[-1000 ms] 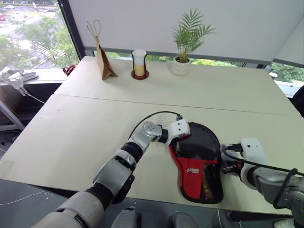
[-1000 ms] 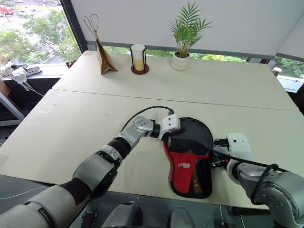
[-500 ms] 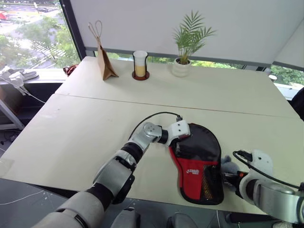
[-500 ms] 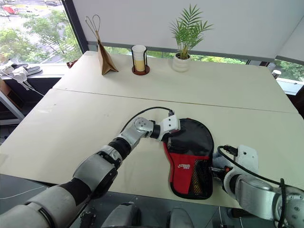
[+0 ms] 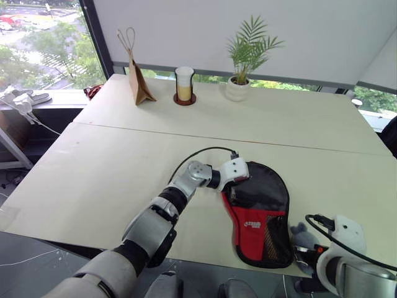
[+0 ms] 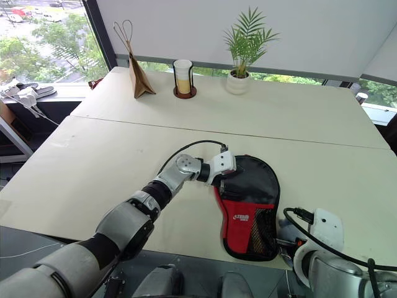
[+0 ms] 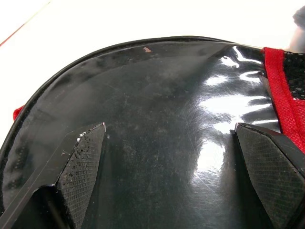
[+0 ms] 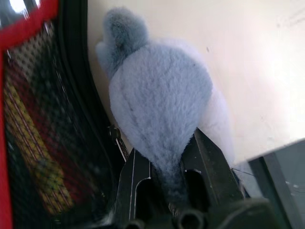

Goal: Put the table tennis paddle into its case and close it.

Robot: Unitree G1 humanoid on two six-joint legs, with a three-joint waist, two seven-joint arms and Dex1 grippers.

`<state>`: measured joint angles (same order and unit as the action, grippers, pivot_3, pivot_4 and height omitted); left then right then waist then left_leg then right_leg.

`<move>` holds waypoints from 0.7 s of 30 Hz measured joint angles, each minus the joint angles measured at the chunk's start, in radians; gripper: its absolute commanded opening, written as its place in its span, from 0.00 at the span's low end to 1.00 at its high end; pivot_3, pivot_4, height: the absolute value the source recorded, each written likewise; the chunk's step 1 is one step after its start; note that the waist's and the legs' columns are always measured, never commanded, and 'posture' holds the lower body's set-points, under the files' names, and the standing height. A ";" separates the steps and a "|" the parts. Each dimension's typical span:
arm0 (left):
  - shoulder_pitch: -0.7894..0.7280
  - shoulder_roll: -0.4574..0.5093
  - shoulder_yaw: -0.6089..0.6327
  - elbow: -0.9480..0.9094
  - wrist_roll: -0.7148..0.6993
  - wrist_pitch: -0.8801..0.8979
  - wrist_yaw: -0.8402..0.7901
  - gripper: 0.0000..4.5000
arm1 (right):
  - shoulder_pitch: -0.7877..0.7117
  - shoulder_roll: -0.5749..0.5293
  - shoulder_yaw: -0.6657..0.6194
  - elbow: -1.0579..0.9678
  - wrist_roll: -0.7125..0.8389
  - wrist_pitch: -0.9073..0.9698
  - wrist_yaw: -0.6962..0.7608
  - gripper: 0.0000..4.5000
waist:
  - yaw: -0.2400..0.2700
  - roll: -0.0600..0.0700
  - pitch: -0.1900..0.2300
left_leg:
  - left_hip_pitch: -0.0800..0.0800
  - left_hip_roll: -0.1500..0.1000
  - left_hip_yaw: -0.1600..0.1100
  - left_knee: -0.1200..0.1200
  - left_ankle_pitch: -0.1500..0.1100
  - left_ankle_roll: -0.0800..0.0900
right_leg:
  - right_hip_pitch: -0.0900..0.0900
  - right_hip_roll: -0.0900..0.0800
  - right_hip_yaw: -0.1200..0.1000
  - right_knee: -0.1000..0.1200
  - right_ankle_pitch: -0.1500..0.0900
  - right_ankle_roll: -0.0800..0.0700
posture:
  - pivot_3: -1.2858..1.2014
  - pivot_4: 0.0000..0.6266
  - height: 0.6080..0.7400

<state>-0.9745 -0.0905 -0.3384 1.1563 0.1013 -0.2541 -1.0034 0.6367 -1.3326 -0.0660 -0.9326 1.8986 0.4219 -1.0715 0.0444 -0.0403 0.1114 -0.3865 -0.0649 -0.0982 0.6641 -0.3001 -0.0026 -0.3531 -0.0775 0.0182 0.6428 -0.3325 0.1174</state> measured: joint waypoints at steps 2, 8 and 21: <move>0.000 -0.001 0.000 0.000 0.000 0.000 0.000 1.00 | 0.053 -0.046 -0.023 -0.009 0.001 -0.012 0.029 0.00 | 0.000 0.000 0.000 | 0.000 -0.001 -0.002 0.000 0.000 0.000 | 0.001 0.000 0.000 -0.002 0.000 0.000 | 0.52 0.24 1.00; 0.001 -0.004 0.000 0.000 0.002 -0.002 0.000 1.00 | 0.156 -0.115 -0.105 -0.003 0.017 -0.014 0.103 0.00 | -0.001 0.000 0.000 | -0.001 -0.001 -0.007 0.000 0.000 0.000 | 0.007 0.001 0.000 -0.011 0.000 0.000 | 0.52 0.24 1.00; 0.000 -0.005 0.000 0.003 0.005 -0.006 0.003 1.00 | 0.201 -0.151 -0.291 0.075 0.061 0.153 0.228 0.00 | -0.003 0.004 0.002 | -0.001 -0.004 -0.008 0.000 0.000 0.000 | 0.008 -0.001 0.000 -0.012 0.000 0.000 | 0.52 0.24 1.00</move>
<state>-0.9743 -0.0954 -0.3388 1.1594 0.1061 -0.2604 -1.0008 0.8374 -1.4831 -0.3567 -0.8580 1.9597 0.5754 -0.8431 0.0416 -0.0362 0.1135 -0.3875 -0.0685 -0.1067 0.6644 -0.3000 -0.0024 -0.3450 -0.0781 0.0181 0.6308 -0.3324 0.1174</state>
